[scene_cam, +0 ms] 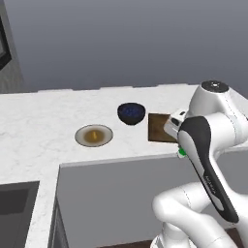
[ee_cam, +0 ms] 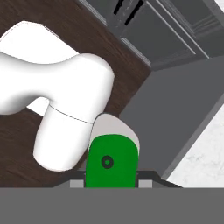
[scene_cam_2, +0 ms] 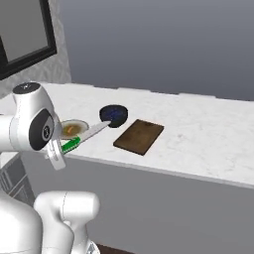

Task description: Pick up the knife from the drawer and place it on the cutting board. Then place the meat from the plate to the cutting board.

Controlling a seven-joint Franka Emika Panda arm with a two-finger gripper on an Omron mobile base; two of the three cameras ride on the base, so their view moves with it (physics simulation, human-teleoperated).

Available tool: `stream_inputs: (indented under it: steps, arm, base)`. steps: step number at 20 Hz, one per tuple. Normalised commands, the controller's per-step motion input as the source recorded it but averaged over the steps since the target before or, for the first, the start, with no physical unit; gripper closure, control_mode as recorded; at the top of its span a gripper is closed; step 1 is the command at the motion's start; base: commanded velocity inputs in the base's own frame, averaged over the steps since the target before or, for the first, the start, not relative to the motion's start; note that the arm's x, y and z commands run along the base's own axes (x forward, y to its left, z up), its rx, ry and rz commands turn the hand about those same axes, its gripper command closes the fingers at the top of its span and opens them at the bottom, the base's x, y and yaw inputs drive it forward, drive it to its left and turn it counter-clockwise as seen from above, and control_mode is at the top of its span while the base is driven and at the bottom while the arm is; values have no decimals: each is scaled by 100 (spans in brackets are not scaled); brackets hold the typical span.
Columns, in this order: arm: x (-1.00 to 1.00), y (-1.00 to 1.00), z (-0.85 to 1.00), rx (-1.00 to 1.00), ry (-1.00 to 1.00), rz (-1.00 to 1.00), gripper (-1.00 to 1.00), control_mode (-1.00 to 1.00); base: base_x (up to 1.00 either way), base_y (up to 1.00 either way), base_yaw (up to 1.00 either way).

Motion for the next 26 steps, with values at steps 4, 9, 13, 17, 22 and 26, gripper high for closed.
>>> stream_inputs:
  steps: [4, 9, 13, 17, 22, 26]
  arm:
    - [0, 0, 0, 0, 0, 0, 100, 100]
    - [0, 0, 0, 0, 0, 0, 100, 100]
    - [0, 0, 0, 0, 0, 0, 100, 100]
    - [0, 0, 0, 0, 0, 0, 100, 100]
    - [36, -6, -11, 0, 1, 7, 100, -100]
    - [31, -44, -20, 0, 1, 8, 100, -100]
  base:
    - [76, 1, 14]
    - [70, 0, 14]
    - [54, 0, 13]
    - [52, 0, 13]
    - [25, 0, 5]
    - [0, 0, 0]
